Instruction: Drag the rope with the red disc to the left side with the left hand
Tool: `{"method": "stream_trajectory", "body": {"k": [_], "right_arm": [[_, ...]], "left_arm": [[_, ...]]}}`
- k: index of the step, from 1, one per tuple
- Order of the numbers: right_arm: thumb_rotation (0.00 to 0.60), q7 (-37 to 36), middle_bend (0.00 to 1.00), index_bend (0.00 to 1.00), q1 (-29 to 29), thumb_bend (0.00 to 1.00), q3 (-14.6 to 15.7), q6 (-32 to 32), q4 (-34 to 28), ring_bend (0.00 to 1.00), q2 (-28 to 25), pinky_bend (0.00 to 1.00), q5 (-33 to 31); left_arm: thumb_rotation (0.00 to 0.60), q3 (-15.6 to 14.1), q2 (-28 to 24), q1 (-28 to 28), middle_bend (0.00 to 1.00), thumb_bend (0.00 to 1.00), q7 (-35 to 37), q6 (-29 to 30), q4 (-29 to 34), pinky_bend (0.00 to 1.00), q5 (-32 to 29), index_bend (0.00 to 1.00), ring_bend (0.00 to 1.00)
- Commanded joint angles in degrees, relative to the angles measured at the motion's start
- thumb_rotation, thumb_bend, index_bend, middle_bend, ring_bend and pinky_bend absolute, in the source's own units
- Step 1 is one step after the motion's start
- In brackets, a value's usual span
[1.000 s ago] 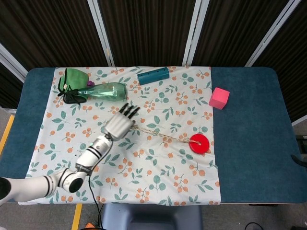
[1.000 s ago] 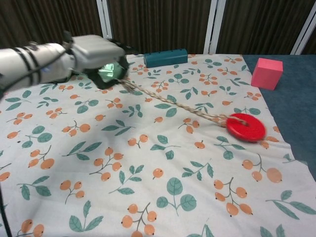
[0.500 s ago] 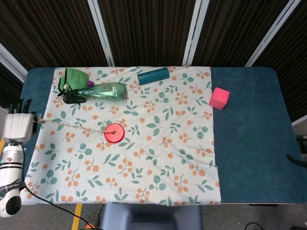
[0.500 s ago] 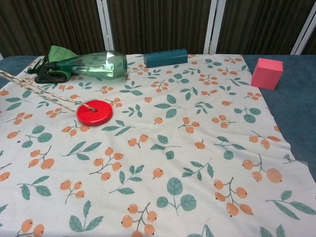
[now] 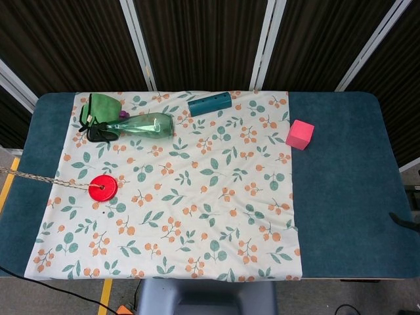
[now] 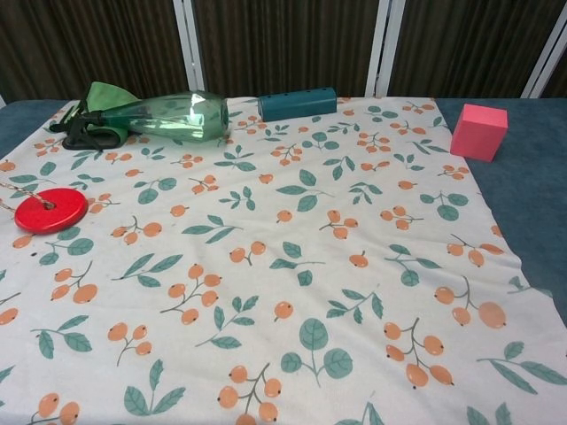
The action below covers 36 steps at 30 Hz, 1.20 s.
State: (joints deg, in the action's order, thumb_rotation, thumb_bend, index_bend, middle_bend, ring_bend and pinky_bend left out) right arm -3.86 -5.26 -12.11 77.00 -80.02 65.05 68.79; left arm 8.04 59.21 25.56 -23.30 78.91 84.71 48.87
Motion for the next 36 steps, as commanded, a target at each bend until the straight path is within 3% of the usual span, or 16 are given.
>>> {"method": "stream_trajectory", "body": {"k": [1,5,9,14,16,17,19,21,29,36], "right_arm": [[0.600,0.16,0.00,0.00,-0.06,0.09,0.08,0.01,-0.10,0.00,0.09,0.00,0.11],[0.600,0.31,0.00,0.00,-0.09,0.09,0.18,0.01,-0.21,0.00,0.23,0.00,0.16],[0.600,0.08,0.00,0.00,0.00,0.09,0.26,-0.01,-0.41,0.00,0.21,0.00,0.17],[0.600,-0.78,0.00,0.00,0.11,0.09,0.35,-0.40,-0.55,0.00,0.20,0.00,0.01],[0.600,-1.13,0.00,0.00,0.16,0.09,0.46,-0.54,-0.54,0.00,0.15,0.00,0.12],[0.600,-1.18,0.00,0.00,0.18,0.09,0.52,-0.56,-0.48,0.00,0.12,0.00,0.17],[0.600,-1.14,0.00,0.00,0.21,0.09,0.50,-0.61,-0.31,0.00,0.09,0.00,0.03],[0.600,-1.19,0.00,0.00,0.18,0.09,0.41,-0.73,-0.21,0.00,0.03,0.00,-0.15],[0.600,-0.90,0.00,0.00,-0.24,0.09,0.35,-1.21,-0.15,0.00,0.08,0.00,-0.16],[0.600,-1.30,0.00,0.00,0.18,0.09,0.76,-0.01,-0.39,0.00,-0.28,0.00,1.17]], "left_arm": [[0.600,0.91,-0.50,-0.26,0.11,0.84,-0.08,0.13,0.41,0.06,0.45,0.89,0.00],[0.600,1.32,0.74,0.30,0.13,0.84,0.14,0.24,0.80,0.07,3.77,0.89,0.00],[0.600,2.02,4.40,0.66,0.17,0.83,8.47,1.28,2.40,0.10,11.87,0.88,0.00],[0.600,-0.35,10.50,1.42,0.21,0.79,9.99,0.84,-1.76,0.12,19.22,0.84,0.03],[0.600,-0.35,12.48,1.57,0.20,0.75,11.25,-0.97,-3.24,0.11,18.90,0.71,0.02],[0.600,-0.55,12.85,1.62,0.17,0.69,11.65,-1.92,-3.66,0.10,18.93,0.59,0.02],[0.600,-1.41,12.55,1.74,0.08,0.52,10.98,-4.54,-4.02,0.06,18.74,0.21,0.00],[0.600,-1.39,11.93,1.73,0.01,0.40,9.99,-6.27,-3.85,0.02,17.63,0.01,0.00],[0.600,0.24,8.18,-0.90,0.00,0.32,12.03,-5.88,-0.52,0.00,15.42,0.00,0.00],[0.600,-0.89,6.73,-5.45,0.00,0.32,18.20,0.16,-0.24,0.00,21.08,0.00,0.00]]}}
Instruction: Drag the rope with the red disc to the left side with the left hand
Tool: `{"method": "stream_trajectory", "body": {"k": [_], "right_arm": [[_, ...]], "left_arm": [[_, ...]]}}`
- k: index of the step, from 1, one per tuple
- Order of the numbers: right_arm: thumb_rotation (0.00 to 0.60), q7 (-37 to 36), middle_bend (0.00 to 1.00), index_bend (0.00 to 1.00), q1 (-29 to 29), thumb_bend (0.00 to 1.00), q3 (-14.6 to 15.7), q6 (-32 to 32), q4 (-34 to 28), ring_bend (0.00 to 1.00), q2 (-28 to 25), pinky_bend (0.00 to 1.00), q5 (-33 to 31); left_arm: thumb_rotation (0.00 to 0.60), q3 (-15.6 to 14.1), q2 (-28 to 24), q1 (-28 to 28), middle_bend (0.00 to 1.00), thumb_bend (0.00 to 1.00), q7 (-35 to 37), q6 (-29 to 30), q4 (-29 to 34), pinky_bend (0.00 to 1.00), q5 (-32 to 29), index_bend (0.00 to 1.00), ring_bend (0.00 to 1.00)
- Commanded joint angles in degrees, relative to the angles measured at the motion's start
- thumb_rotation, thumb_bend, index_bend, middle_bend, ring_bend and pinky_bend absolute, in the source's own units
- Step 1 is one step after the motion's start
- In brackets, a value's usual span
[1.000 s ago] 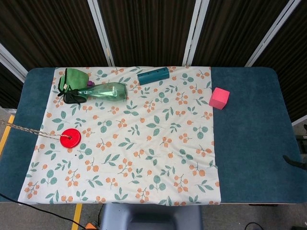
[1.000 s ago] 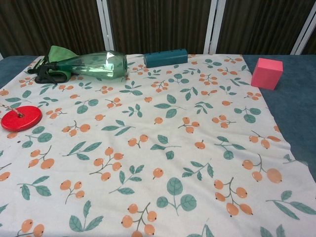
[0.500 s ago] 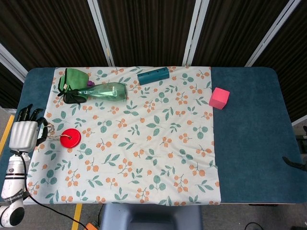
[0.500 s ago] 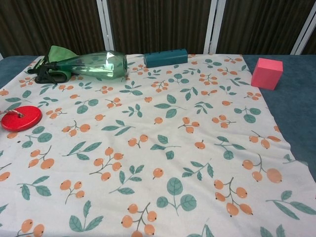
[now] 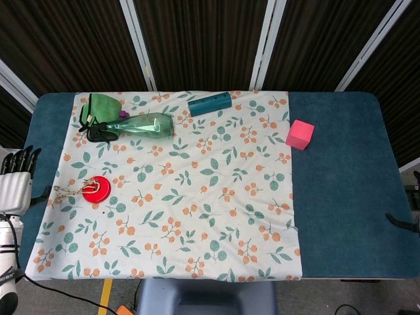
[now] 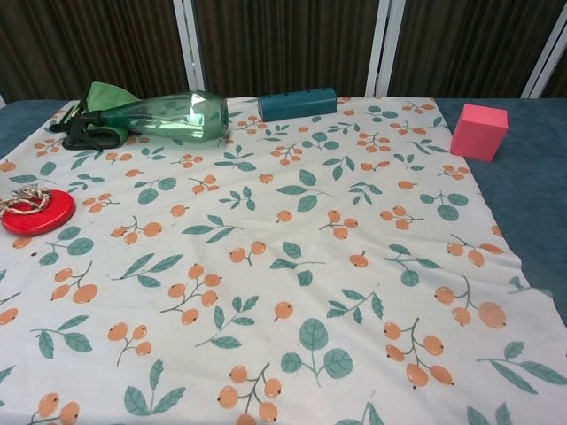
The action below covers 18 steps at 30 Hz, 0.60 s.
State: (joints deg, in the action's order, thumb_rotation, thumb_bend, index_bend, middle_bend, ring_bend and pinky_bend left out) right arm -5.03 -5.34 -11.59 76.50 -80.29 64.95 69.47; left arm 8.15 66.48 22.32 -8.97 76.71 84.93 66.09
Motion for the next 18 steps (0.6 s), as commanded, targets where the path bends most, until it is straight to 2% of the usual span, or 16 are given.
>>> {"method": "stream_trajectory", "body": {"k": [1,4,7,18], "right_arm": [[0.600,-0.14,0.00,0.00,0.42,0.09,0.45,0.80,-0.26,0.00,-0.30,0.00,0.89],[0.600,0.23,0.00,0.00,0.82,0.09,1.05,1.43,-0.96,0.00,-0.50,0.00,1.72],[0.600,1.14,0.00,0.00,1.19,0.09,1.68,2.05,-1.79,0.00,-0.32,0.00,2.34],[0.600,6.32,0.00,0.00,1.77,0.09,3.97,5.61,-6.38,0.00,-0.30,0.00,7.26]], "left_arm": [[0.600,-1.91,-0.53,-3.05,0.00,0.32,5.82,3.09,-1.23,0.00,5.83,0.00,0.00],[0.600,-3.83,-0.59,-4.79,0.00,0.32,9.11,3.69,-1.96,0.00,8.80,0.00,0.00],[0.600,-4.75,-0.79,-5.99,0.00,0.32,8.97,4.29,-2.00,0.00,10.05,0.00,0.00],[0.600,-4.67,-1.12,-8.72,0.00,0.32,9.72,4.79,-2.08,0.00,10.09,0.00,0.00]]}}
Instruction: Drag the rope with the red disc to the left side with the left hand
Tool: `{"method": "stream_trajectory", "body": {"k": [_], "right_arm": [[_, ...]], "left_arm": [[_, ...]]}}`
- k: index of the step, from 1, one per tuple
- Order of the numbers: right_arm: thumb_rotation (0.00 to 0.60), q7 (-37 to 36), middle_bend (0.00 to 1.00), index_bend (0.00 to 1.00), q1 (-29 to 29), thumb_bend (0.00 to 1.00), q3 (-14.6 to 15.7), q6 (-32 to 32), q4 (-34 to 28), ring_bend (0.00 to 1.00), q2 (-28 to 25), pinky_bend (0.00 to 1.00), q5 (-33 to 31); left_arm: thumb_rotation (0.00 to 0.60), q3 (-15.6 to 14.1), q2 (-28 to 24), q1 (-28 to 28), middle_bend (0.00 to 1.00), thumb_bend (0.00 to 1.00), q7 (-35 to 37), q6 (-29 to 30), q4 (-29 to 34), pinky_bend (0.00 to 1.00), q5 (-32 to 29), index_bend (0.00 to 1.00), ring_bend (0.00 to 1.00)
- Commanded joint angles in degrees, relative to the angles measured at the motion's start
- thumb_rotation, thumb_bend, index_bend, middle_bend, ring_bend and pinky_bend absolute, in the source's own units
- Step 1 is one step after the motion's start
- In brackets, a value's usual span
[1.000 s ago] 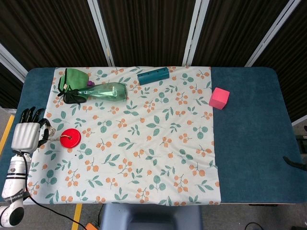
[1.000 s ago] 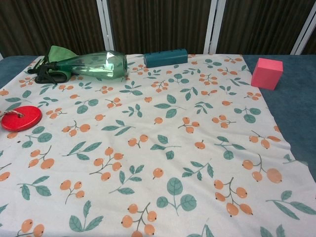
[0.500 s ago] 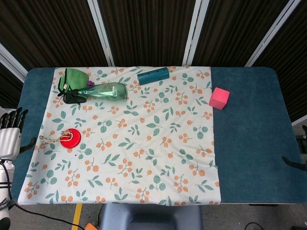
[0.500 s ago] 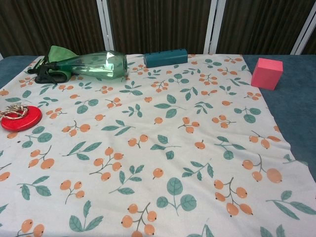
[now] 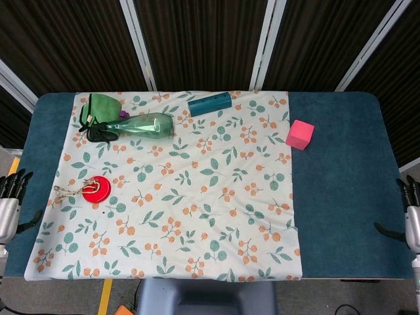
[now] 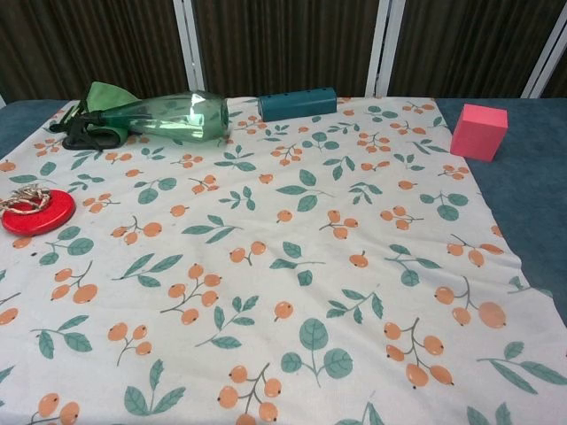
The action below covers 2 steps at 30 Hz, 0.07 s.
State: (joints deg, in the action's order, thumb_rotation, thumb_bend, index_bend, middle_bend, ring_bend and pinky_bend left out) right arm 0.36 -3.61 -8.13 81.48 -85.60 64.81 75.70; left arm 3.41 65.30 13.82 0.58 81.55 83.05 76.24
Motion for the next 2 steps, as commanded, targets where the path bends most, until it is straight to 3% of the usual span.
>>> {"method": "stream_trajectory", "body": {"k": [1,2], "right_arm": [[0.600,1.38,0.00,0.00,0.02,0.09,0.68,0.92,-1.65,0.00,-0.19,0.00,1.56],[0.600,1.72,0.00,0.00,0.01,0.09,0.79,1.17,-2.07,0.00,-0.20,0.00,1.97]], "left_arm": [[0.600,0.10,0.15,-0.43,0.00,0.32,0.36,-0.10,-0.35,0.00,-0.04,0.00,0.00],[0.600,0.11,0.24,-0.57,0.00,0.32,0.49,-0.14,-0.49,0.00,0.01,0.00,0.00]]}}
